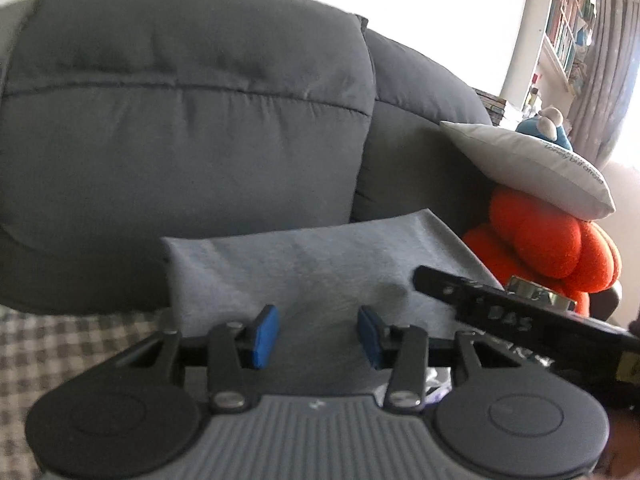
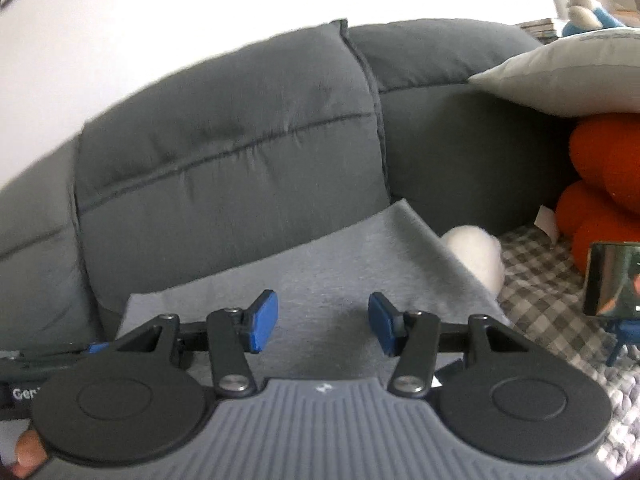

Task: Fold clothes
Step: 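Lower the grey shirt onto the folded clothes stack and open both grippers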

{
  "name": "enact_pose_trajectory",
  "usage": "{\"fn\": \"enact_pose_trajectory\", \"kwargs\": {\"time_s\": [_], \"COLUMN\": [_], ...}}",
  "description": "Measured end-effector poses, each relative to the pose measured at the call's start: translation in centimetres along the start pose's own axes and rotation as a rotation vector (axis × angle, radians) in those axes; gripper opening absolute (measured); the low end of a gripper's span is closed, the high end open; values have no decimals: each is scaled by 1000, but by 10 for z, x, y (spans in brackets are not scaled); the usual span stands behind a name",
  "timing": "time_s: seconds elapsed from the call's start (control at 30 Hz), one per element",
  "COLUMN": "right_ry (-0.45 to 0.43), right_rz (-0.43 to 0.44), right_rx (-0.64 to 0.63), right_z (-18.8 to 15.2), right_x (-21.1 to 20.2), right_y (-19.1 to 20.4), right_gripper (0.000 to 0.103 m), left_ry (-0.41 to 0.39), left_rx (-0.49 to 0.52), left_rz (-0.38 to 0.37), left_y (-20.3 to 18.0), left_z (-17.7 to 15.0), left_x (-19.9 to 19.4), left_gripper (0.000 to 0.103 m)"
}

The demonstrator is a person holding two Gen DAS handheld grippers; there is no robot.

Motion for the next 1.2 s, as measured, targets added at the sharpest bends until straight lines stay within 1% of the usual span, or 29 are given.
{"fn": "enact_pose_trajectory", "kwargs": {"time_s": [0.1, 0.2, 0.4, 0.6, 0.67, 0.87, 1.03, 1.2], "right_ry": [-10, 3, 43, 32, 30, 54, 87, 93], "right_rz": [29, 63, 92, 90, 92, 104, 50, 31], "right_rx": [7, -25, -75, -82, -76, -30, -58, -64], "right_z": [-1, -11, -31, -32, -33, -41, -47, -49], "right_x": [-21, -35, -54, -67, -71, -74, -74, -74], "right_y": [7, 18, 25, 19, 16, 8, 9, 10], "right_gripper": [55, 55, 55, 55, 56, 57, 61, 66], "left_ry": [-22, -27, 17, 73, 73, 62, 58, 51], "left_rx": [55, 87, 109, 97, 88, 122, 139, 145], "left_rz": [58, 105, 170, 242, 260, 304, 325, 338], "left_y": [1, 4, 7, 13, 13, 5, -1, -3], "left_z": [-6, -18, -48, -71, -74, -80, -84, -85], "left_x": [-17, -31, -38, -35, -37, -40, -42, -45], "left_gripper": [50, 50, 50, 50, 50, 50, 54, 55]}}
Point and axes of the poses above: each gripper's, at about its wrist camera, not at the fingertips, and x roughly the way its jaws point, y to its left, z to its top, the point moved 8 cm from there along x, roughly the way its jaws point, and after that the axes turned 11 degrees about -x, right-handed, at the moved point
